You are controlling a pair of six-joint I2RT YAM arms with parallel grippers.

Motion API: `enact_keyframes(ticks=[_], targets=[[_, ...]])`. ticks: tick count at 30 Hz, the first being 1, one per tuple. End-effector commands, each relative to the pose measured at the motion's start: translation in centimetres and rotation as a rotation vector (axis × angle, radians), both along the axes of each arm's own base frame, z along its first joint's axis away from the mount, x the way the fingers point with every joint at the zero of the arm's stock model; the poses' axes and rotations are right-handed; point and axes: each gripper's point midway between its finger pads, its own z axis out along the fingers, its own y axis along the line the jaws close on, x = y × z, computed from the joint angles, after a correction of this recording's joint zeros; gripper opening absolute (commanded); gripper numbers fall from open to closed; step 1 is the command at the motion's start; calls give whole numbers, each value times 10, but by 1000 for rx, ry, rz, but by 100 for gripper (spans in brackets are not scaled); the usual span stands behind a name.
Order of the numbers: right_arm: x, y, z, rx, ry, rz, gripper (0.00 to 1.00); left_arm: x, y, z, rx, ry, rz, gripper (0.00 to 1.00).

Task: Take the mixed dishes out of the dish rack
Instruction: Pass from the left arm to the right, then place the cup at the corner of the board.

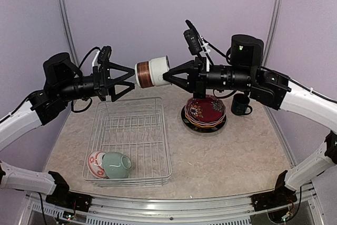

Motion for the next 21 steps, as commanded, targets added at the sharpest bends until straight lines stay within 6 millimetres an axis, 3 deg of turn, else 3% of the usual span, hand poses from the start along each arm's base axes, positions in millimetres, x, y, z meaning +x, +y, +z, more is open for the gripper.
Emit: enact_keyframes(ticks=[1, 9, 15, 21], targets=[[37, -39, -8, -81, 6, -220, 0, 10, 16, -19, 48, 66, 75, 99], [119, -145, -89, -397, 188, -722, 0, 21, 31, -34, 223, 97, 167, 99], [148, -221, -135, -568, 273, -974, 0, 26, 34, -45, 277, 125, 193, 99], [163, -261, -187, -693, 362, -1072, 0, 29, 38, -63, 359, 179, 213, 99]])
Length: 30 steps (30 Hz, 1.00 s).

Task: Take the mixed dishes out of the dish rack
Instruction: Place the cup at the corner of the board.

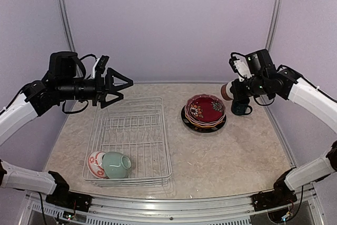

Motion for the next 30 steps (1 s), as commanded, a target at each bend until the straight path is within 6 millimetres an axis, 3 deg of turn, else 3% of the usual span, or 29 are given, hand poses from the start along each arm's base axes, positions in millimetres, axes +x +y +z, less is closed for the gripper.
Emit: enact_keyframes(ticks=[1, 7, 20, 30], targets=[[5, -35, -43, -86, 93, -102, 0, 4, 7, -13, 90, 40, 26, 99], [19, -62, -97, -163, 192, -164, 0, 11, 11, -30, 162, 111, 66, 99], [36, -88, -163, -310, 325, -197, 0, 15, 14, -52, 243, 180, 91, 99], [47, -104, -182, -415, 363, -224, 0, 15, 23, -63, 309, 185, 112, 99]])
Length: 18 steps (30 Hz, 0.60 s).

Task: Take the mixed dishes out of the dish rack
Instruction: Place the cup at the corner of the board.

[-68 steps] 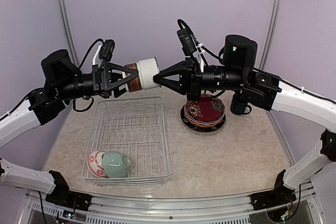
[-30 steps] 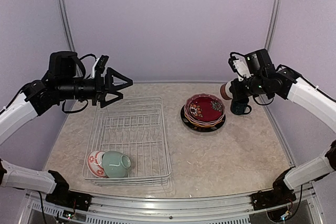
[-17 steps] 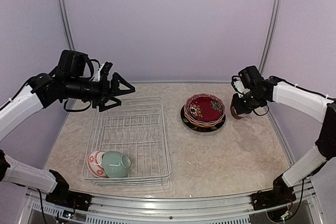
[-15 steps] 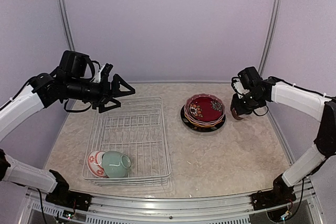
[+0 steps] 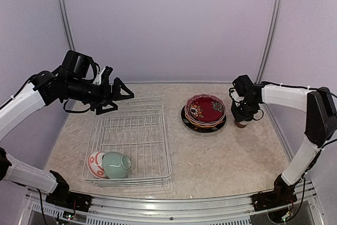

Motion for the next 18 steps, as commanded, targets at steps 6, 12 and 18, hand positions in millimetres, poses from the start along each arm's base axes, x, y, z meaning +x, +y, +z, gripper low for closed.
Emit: enact_keyframes(ticks=[6, 12, 18], targets=[[18, -15, -2, -94, 0, -9, 0, -3, 8, -10, 57, 16, 10, 99], [23, -14, 3, -94, -2, -11, 20, -6, 11, -15, 80, 33, 6, 99], [28, -8, 26, -63, -46, 9, 51, -12, 18, -23, 113, 61, 18, 99]])
